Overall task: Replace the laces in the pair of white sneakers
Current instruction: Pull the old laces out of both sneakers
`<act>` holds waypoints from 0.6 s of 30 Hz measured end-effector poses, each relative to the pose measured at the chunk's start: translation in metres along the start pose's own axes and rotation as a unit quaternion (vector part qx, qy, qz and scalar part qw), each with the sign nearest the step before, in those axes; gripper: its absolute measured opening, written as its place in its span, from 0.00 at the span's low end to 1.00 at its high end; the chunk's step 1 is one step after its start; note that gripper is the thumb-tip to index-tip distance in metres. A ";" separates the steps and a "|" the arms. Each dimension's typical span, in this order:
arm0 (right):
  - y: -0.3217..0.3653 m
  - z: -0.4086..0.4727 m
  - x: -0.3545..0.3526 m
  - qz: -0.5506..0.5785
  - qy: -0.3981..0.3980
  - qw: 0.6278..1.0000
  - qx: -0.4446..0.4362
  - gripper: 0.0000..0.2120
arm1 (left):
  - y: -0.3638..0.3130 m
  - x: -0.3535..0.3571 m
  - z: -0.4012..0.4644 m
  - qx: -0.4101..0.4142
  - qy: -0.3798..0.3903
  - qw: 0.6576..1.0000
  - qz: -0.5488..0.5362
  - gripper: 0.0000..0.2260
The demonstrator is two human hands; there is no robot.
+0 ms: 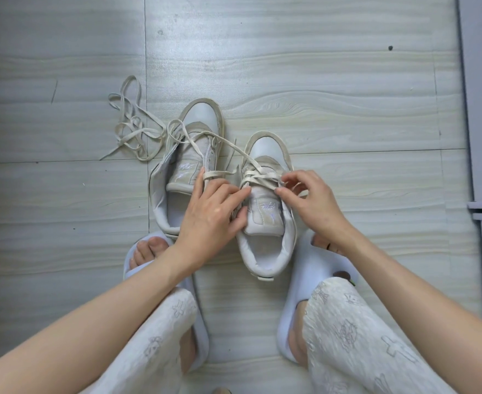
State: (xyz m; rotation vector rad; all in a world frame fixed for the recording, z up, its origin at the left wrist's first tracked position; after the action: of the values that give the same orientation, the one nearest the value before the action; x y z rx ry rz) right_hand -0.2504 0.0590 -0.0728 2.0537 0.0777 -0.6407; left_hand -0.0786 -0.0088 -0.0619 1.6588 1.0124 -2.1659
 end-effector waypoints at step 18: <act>0.009 0.018 -0.047 -0.143 -0.143 0.977 -0.068 0.18 | 0.001 0.000 0.000 -0.004 -0.004 1.000 -0.011 0.13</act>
State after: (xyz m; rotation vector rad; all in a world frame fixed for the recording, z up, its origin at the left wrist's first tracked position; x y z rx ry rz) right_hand -0.2952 0.0481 -0.0514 1.8144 0.2451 -1.0742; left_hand -0.0777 -0.0093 -0.0628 1.6423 1.0405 -2.1775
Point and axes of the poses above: each hand's wrist, its own z-axis towards the middle knuckle, its own x-axis out of the palm, y = z × x, the point moved 4 cm from there along z, towards the middle knuckle, and after that the axes turned 2 degrees about z, right-handed, at the moved point
